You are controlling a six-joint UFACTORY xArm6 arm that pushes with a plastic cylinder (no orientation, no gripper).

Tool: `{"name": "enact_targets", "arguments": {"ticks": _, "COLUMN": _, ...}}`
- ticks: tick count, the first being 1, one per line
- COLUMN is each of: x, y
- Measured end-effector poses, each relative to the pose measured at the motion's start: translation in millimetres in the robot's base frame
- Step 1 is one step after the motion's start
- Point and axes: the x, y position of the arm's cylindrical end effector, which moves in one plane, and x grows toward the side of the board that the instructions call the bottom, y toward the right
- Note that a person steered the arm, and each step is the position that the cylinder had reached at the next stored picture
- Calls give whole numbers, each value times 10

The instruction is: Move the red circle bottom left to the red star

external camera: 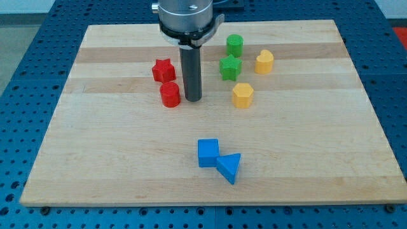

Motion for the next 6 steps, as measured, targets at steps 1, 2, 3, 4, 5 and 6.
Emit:
{"name": "enact_targets", "arguments": {"ticks": 1, "x": 0, "y": -200}}
{"name": "enact_targets", "arguments": {"ticks": 2, "x": 0, "y": -458}}
{"name": "enact_targets", "arguments": {"ticks": 3, "x": 0, "y": -655}}
{"name": "enact_targets", "arguments": {"ticks": 4, "x": 0, "y": -864}}
{"name": "enact_targets", "arguments": {"ticks": 5, "x": 0, "y": -1124}}
{"name": "enact_targets", "arguments": {"ticks": 6, "x": 0, "y": -1396}}
